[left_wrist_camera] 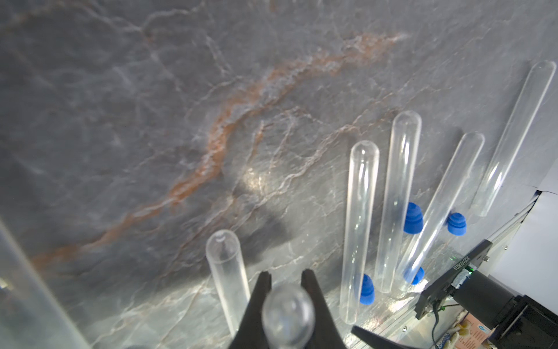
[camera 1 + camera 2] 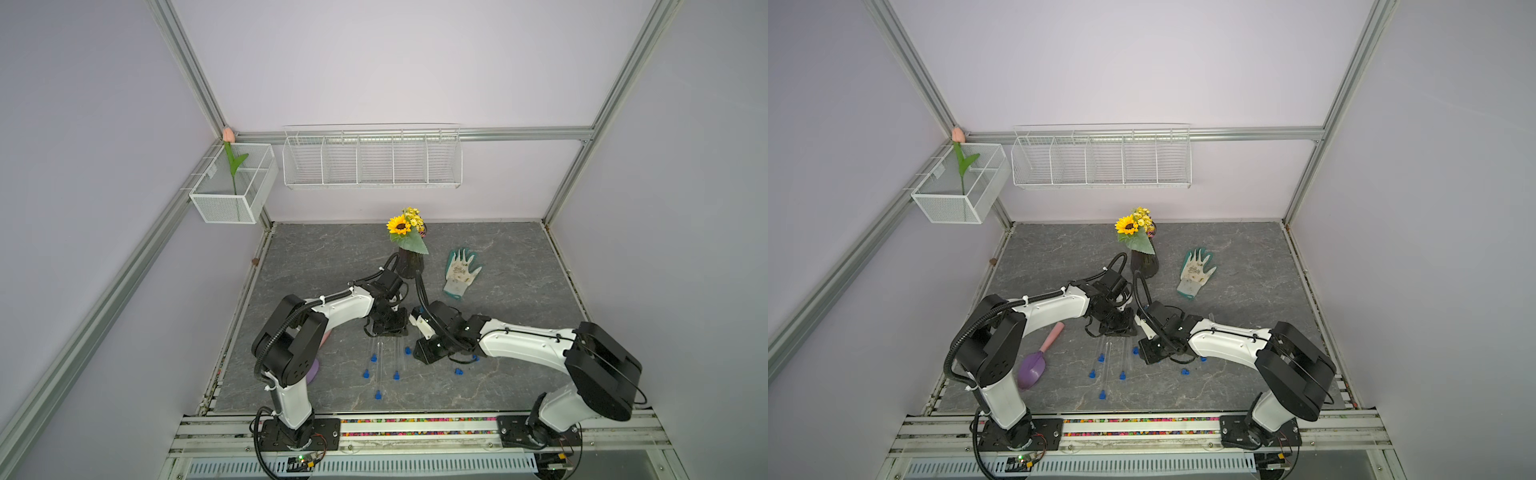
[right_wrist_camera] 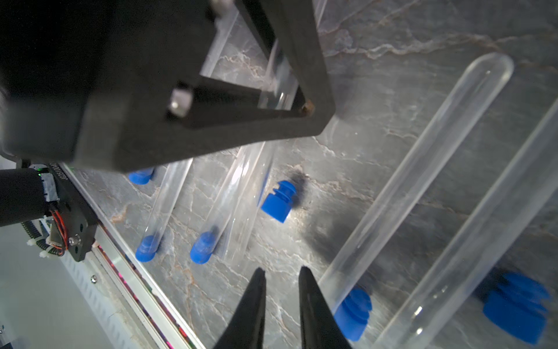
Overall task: Remove stoppers from test tubes
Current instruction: Place the stopper at the center of the board.
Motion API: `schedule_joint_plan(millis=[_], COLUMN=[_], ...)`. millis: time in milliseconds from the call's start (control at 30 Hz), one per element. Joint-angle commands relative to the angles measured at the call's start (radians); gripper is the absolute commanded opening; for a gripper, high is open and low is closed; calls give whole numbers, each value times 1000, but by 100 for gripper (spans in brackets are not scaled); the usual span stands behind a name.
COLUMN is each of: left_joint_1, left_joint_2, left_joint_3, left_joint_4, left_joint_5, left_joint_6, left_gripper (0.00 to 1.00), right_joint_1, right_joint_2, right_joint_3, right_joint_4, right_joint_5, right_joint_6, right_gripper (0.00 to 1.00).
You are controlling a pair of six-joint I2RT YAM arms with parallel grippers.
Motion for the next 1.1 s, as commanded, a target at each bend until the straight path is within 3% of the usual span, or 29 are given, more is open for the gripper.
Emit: schedule_joint_plan(millis=[0,333,1067], left_joint_1=[-9,-10,-9], left_joint_2=[22,37,41], left_joint_3=[5,3,-20], left_joint_4=[11,20,2], left_joint_5=[-13,-13,-58], left_joint_6=[21,19,36], left_gripper=[0,0,0], right_joint_1=[-6,-6,-6], right_joint_2=[18,8,-18], right_joint_3=[-4,-9,-41], right_joint_4=[32,33,45], right_joint_5=[-22,-22,-3], right_joint_6=[18,23,39], right_gripper=[24,26,49])
